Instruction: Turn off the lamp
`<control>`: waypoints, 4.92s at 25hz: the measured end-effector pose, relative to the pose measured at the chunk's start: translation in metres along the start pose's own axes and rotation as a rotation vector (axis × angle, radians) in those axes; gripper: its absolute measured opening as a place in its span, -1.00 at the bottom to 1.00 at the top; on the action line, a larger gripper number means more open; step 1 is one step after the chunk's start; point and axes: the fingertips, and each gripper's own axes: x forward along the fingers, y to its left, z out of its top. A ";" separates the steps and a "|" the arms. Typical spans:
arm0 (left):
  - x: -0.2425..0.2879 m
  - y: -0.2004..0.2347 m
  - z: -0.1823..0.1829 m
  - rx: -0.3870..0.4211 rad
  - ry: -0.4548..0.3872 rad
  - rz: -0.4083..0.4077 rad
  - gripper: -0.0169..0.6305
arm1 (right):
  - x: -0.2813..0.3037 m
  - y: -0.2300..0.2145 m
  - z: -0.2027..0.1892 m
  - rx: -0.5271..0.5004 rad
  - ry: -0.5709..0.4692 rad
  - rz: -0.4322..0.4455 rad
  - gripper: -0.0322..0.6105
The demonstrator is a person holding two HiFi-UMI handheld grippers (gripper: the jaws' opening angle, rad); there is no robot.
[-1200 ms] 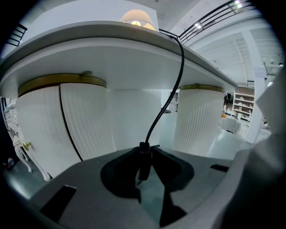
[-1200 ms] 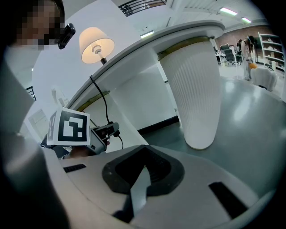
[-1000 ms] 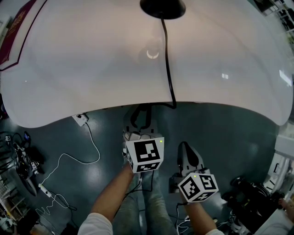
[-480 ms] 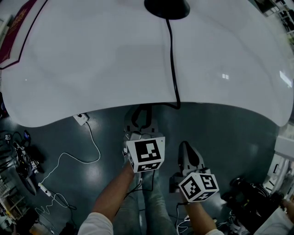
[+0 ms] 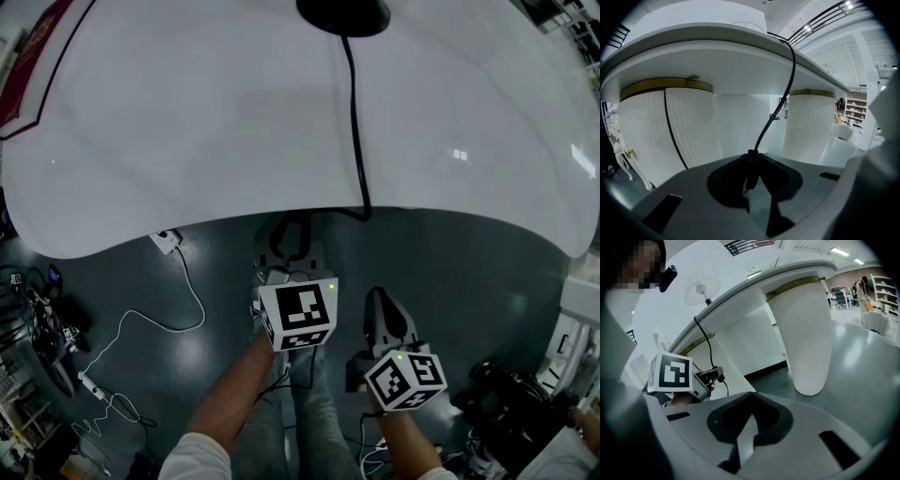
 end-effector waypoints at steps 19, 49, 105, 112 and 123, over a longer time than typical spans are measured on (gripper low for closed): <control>-0.001 -0.004 0.003 0.032 -0.004 0.004 -0.71 | -0.004 -0.003 0.000 0.001 0.007 0.002 -0.90; -0.049 -0.009 0.001 -0.020 -0.059 0.048 -0.63 | -0.022 -0.008 -0.003 -0.005 -0.006 0.001 -0.90; -0.251 -0.025 0.243 -0.105 -0.106 0.013 -0.92 | -0.195 0.156 0.214 -0.130 -0.263 0.115 -0.90; -0.284 -0.025 0.285 -0.100 -0.163 -0.011 -0.92 | -0.221 0.183 0.259 -0.147 -0.350 0.144 -0.90; -0.299 -0.012 0.334 -0.092 -0.238 -0.027 -0.92 | -0.243 0.228 0.294 -0.215 -0.427 0.186 -0.90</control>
